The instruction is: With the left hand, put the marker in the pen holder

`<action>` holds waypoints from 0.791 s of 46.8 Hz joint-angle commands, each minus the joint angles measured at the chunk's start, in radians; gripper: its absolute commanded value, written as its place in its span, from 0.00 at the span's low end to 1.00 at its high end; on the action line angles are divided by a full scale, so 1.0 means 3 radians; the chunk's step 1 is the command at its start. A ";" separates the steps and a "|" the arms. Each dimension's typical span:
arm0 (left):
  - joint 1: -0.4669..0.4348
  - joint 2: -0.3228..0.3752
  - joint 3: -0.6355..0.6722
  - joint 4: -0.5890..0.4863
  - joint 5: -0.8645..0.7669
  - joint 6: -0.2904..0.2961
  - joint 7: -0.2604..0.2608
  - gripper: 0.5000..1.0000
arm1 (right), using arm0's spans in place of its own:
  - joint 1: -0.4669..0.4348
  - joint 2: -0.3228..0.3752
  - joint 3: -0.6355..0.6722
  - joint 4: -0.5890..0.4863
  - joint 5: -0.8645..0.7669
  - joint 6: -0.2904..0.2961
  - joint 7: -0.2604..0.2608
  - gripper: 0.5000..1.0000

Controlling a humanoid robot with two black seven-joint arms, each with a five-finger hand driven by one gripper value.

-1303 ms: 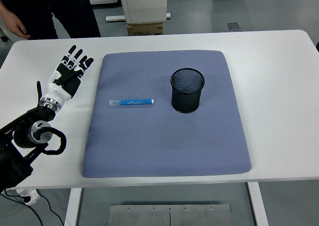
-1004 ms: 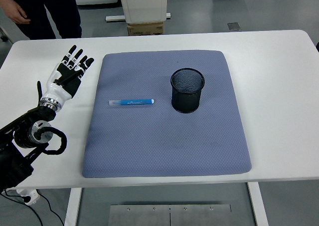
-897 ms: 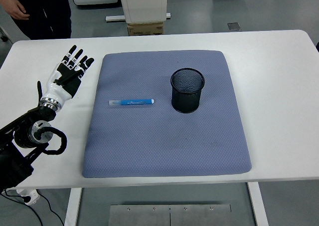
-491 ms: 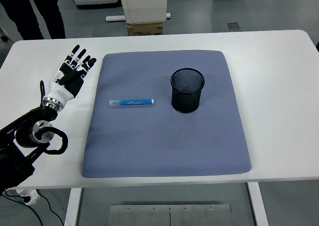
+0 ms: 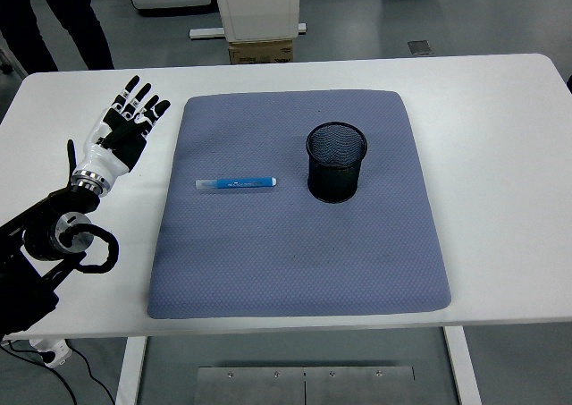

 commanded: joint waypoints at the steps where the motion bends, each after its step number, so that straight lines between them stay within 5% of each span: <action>1: -0.0028 0.0018 0.0018 0.0002 0.0023 0.0000 0.0003 1.00 | 0.0000 0.0000 0.0001 0.0000 0.0000 -0.0002 0.0000 1.00; 20: -0.0360 0.0238 0.0396 -0.0008 0.0375 0.0113 0.0003 1.00 | 0.0000 0.0000 0.0001 0.0000 0.0000 -0.0002 0.0000 1.00; 37: -0.0795 0.0534 0.1224 -0.0248 0.0785 0.0230 0.0003 1.00 | 0.0000 0.0000 0.0001 0.0000 0.0000 -0.0002 0.0000 1.00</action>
